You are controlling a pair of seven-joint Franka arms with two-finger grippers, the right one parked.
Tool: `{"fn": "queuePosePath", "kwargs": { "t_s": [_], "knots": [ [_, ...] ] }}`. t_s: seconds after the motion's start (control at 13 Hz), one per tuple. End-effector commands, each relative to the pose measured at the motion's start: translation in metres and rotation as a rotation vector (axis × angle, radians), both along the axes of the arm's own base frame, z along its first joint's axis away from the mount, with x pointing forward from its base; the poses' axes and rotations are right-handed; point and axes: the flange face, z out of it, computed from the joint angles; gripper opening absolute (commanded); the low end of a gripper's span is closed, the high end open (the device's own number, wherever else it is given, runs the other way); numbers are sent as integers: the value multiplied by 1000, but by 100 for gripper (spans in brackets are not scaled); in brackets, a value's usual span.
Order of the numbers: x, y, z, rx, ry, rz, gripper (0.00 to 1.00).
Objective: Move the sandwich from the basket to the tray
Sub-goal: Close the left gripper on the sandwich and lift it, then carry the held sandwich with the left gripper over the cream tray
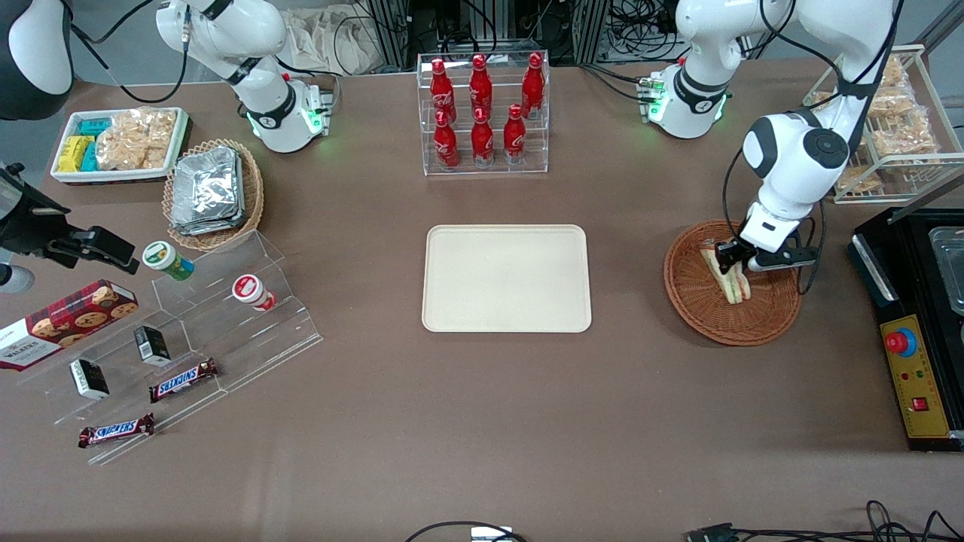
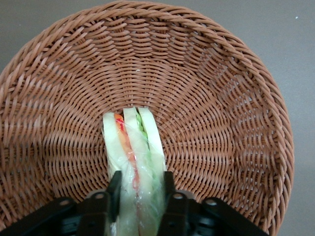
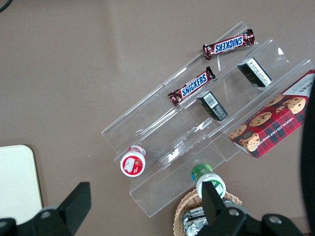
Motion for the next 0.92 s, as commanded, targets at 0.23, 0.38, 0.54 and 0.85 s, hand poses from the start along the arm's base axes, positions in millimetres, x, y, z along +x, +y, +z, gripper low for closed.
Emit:
{"fn": "queuePosePath", "kwargs": {
  "t_s": [0.23, 0.38, 0.54, 0.85],
  "knots": [
    [23, -8, 93, -16, 122, 18, 19],
    [57, -19, 151, -34, 201, 26, 19],
    [100, -36, 204, -38, 299, 29, 19],
    [163, -75, 273, -8, 294, 39, 19]
  ]
}}
